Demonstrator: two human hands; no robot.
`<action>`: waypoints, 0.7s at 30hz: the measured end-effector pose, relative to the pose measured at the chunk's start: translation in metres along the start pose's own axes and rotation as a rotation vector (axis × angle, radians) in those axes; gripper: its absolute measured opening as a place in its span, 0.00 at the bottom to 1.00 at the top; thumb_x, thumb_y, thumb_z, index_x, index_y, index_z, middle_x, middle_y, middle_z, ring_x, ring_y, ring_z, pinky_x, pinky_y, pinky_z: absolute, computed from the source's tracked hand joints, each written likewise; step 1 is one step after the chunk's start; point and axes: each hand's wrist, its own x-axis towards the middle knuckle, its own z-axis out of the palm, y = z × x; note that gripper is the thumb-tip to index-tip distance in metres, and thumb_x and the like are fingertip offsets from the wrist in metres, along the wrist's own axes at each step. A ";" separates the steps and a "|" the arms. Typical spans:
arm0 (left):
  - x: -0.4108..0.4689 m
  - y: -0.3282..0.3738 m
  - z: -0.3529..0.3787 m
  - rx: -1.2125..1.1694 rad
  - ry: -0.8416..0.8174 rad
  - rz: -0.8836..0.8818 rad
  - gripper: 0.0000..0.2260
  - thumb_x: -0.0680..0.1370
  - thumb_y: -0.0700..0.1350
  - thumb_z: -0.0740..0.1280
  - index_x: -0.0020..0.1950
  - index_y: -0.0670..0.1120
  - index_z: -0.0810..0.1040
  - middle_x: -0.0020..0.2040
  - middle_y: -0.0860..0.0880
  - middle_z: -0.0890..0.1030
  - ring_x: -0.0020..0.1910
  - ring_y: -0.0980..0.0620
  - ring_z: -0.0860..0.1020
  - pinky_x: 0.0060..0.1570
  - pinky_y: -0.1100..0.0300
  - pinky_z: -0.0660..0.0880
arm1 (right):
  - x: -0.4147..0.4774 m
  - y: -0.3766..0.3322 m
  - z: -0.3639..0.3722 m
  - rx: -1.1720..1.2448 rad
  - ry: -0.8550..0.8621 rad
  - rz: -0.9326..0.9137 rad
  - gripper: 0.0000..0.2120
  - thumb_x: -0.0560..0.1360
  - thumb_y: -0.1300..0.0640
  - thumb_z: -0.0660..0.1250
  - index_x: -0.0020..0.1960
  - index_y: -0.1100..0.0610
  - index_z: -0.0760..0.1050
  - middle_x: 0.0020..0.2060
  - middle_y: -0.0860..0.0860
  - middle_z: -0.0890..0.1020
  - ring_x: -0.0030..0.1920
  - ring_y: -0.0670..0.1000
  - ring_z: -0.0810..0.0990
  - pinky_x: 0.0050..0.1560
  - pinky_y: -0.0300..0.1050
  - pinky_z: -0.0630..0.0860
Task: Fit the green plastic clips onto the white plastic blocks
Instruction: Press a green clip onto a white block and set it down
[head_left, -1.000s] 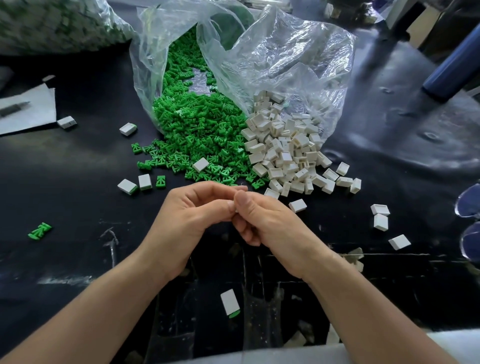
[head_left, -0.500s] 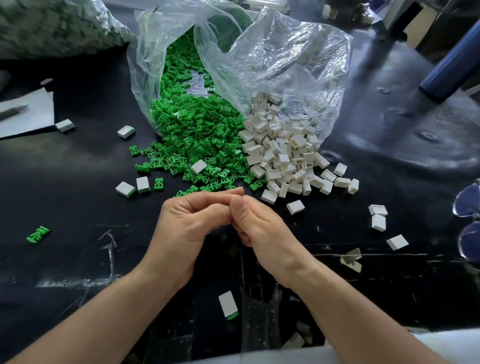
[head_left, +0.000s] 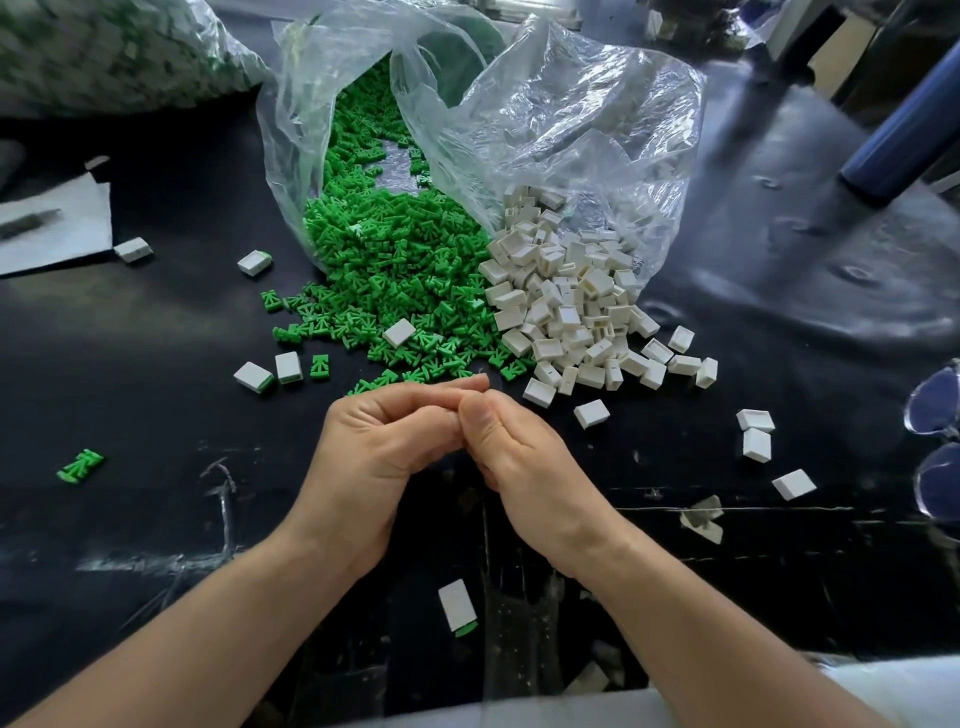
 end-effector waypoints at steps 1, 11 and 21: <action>0.000 0.000 0.000 -0.012 -0.005 -0.005 0.07 0.58 0.39 0.68 0.33 0.42 0.84 0.44 0.45 0.85 0.39 0.51 0.83 0.36 0.64 0.78 | 0.000 0.000 0.000 0.013 -0.005 0.003 0.18 0.79 0.45 0.52 0.55 0.52 0.76 0.33 0.36 0.74 0.36 0.35 0.72 0.43 0.35 0.66; 0.006 0.008 -0.008 0.111 -0.054 0.028 0.06 0.61 0.37 0.72 0.36 0.45 0.85 0.38 0.45 0.84 0.35 0.51 0.81 0.36 0.63 0.78 | 0.005 -0.006 -0.014 -0.105 0.053 -0.050 0.26 0.69 0.29 0.49 0.30 0.44 0.74 0.25 0.40 0.73 0.29 0.39 0.70 0.34 0.34 0.66; -0.004 0.009 -0.008 0.562 -0.479 -0.139 0.07 0.66 0.46 0.75 0.42 0.46 0.84 0.30 0.49 0.80 0.27 0.58 0.74 0.27 0.68 0.71 | 0.013 0.001 -0.046 -0.758 0.423 -0.031 0.10 0.72 0.51 0.70 0.53 0.50 0.79 0.46 0.45 0.69 0.50 0.47 0.72 0.47 0.34 0.61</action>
